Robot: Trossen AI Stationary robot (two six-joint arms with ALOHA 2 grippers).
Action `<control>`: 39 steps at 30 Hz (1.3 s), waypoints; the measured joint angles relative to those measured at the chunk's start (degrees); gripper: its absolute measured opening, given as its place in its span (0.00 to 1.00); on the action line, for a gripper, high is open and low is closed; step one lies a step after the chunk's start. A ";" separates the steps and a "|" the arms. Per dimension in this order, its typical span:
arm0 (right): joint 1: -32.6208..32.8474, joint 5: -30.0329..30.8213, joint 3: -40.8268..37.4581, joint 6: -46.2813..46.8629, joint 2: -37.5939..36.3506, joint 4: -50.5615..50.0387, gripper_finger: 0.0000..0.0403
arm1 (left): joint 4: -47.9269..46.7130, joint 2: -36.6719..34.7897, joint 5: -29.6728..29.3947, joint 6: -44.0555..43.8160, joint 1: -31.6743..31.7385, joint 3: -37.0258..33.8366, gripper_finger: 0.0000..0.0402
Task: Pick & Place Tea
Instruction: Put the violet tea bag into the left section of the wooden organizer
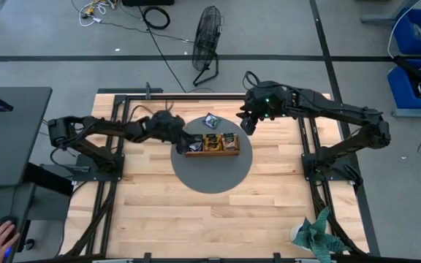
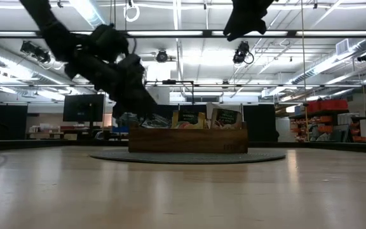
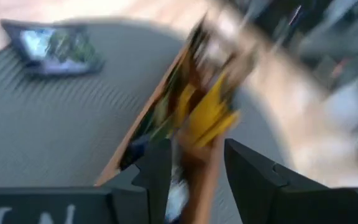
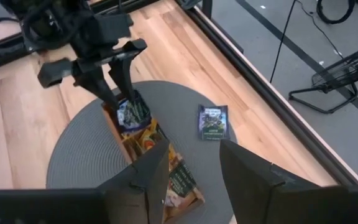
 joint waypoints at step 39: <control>-1.16 -0.32 -0.02 1.28 1.79 1.79 0.37 | -46.34 7.52 -6.12 39.66 -3.99 22.88 0.01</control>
